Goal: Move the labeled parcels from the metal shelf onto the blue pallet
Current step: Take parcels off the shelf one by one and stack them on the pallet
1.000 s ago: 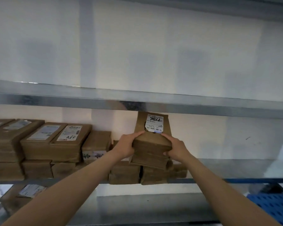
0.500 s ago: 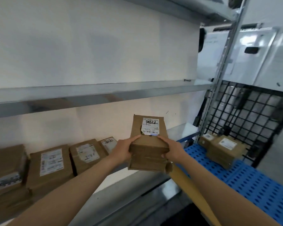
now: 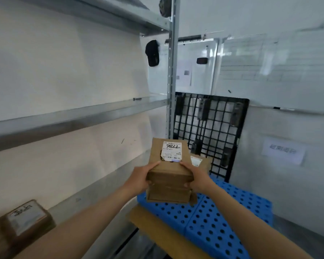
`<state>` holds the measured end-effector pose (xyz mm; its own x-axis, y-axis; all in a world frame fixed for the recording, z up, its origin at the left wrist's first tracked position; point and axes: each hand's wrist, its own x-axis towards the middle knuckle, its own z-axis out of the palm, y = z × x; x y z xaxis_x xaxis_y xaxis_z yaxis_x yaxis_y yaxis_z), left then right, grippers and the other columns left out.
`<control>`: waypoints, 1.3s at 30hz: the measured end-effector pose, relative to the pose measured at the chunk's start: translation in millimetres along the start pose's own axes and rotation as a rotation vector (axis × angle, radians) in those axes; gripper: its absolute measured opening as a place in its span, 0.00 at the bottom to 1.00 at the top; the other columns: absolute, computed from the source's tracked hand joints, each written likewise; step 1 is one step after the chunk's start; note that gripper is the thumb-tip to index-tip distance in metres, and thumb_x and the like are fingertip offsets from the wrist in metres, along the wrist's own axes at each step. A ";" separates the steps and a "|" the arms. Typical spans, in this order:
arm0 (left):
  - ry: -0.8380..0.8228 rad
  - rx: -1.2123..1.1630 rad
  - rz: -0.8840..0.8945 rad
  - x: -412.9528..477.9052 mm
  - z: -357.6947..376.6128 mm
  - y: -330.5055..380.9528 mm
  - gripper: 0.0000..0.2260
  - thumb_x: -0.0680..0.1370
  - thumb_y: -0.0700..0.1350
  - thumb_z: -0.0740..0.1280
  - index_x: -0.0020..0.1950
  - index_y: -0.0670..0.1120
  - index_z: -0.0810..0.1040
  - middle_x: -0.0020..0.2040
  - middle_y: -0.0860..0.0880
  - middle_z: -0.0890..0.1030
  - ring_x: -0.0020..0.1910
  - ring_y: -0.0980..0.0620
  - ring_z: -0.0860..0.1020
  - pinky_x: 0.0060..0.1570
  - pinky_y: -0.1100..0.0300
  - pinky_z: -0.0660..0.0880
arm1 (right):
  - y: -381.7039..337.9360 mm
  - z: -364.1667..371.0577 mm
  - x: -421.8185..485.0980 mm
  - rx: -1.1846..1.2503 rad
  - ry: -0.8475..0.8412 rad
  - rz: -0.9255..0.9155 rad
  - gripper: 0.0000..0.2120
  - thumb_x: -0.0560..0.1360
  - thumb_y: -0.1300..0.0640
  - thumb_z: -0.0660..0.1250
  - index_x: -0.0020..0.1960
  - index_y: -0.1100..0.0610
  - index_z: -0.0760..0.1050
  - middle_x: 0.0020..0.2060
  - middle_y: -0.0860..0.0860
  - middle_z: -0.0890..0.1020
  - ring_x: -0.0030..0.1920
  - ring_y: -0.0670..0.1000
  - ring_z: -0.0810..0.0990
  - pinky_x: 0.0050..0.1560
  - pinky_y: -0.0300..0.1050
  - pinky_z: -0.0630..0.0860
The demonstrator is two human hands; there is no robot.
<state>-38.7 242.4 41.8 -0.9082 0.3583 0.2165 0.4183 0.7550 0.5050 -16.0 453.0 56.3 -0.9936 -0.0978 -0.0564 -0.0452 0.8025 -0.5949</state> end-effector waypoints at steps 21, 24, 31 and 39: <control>-0.362 -0.124 0.301 194.0 195.9 108.3 0.27 0.77 0.37 0.63 0.72 0.56 0.61 0.68 0.47 0.68 0.59 0.57 0.67 0.59 0.66 0.64 | 216.7 -78.3 14.3 0.071 0.248 0.437 0.35 0.72 0.67 0.66 0.73 0.49 0.57 0.72 0.52 0.62 0.70 0.54 0.63 0.69 0.48 0.64; -0.425 -0.116 0.299 216.6 213.6 99.2 0.26 0.78 0.39 0.62 0.73 0.55 0.60 0.68 0.46 0.69 0.63 0.53 0.70 0.60 0.65 0.65 | 230.3 -68.2 32.9 0.102 0.253 0.479 0.34 0.72 0.67 0.65 0.73 0.49 0.57 0.71 0.53 0.63 0.70 0.54 0.63 0.69 0.46 0.64; -0.449 -0.049 0.270 255.7 244.7 60.3 0.28 0.77 0.39 0.63 0.73 0.58 0.58 0.68 0.47 0.69 0.66 0.50 0.69 0.67 0.57 0.66 | 259.9 -41.0 86.7 0.130 0.242 0.536 0.33 0.73 0.67 0.63 0.73 0.47 0.57 0.71 0.52 0.62 0.69 0.52 0.64 0.69 0.45 0.65; -0.464 -0.025 0.280 267.4 264.6 29.6 0.27 0.78 0.38 0.61 0.74 0.56 0.58 0.74 0.50 0.63 0.74 0.43 0.56 0.73 0.49 0.55 | 274.9 -12.6 116.6 0.119 0.249 0.542 0.32 0.73 0.68 0.63 0.72 0.47 0.58 0.71 0.51 0.62 0.69 0.50 0.65 0.66 0.40 0.65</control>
<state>-264.5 505.9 -106.4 -0.6567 0.7529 -0.0428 0.6375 0.5845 0.5019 -145.5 669.6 -103.7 -0.8670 0.4585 -0.1954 0.4713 0.6270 -0.6202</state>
